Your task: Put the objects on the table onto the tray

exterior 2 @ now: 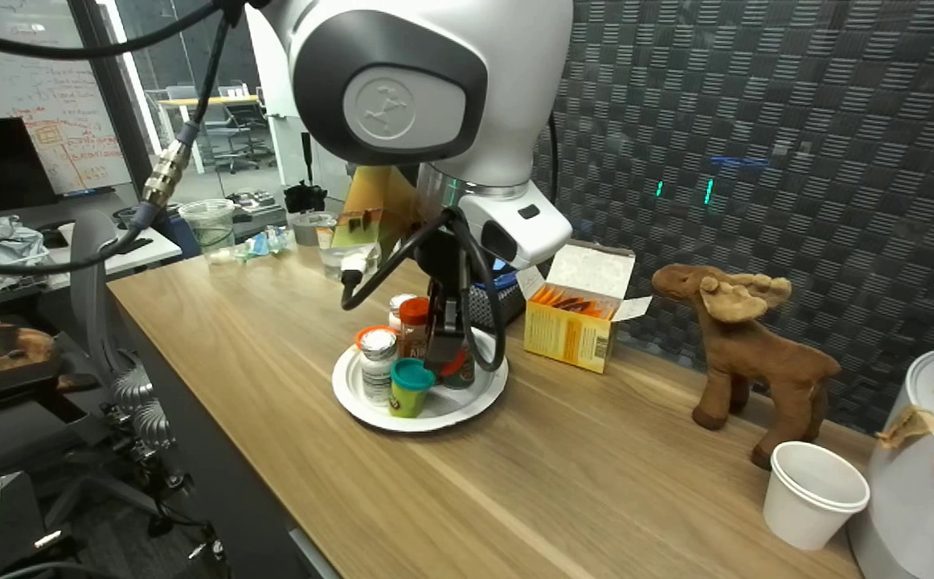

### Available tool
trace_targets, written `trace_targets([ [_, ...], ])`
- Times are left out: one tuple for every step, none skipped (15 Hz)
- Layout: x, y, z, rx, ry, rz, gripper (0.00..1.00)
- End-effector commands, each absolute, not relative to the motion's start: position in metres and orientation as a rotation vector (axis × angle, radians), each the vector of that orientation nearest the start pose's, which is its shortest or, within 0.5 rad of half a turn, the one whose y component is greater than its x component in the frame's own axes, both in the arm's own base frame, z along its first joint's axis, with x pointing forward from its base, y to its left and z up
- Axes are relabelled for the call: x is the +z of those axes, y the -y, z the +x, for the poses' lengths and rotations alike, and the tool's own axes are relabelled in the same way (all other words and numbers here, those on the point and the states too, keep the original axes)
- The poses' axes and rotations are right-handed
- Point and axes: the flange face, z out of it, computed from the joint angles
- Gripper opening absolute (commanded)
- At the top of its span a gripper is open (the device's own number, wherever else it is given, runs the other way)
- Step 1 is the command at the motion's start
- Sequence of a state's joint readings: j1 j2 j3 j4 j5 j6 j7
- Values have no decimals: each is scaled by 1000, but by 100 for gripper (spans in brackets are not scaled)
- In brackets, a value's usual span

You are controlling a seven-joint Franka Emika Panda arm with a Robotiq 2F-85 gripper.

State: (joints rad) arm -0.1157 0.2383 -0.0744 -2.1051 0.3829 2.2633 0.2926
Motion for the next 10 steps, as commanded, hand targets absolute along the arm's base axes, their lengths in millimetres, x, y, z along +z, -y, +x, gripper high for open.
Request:
trace_targets([
  [304,97,558,110,-1013,-2675,84],
  [304,98,557,108,-1013,-2674,92],
  [304,98,556,107,-1011,-2674,100],
  [305,99,556,106,-1011,-2673,100],
  [305,99,555,105,-1009,-2673,100],
  [305,100,554,104,-1006,-2673,100],
  [305,100,554,104,-1003,-2675,100],
  [305,100,554,104,-1000,-2677,100],
  [306,100,553,105,-994,-2680,100],
  [310,101,551,106,-999,-2681,100],
])
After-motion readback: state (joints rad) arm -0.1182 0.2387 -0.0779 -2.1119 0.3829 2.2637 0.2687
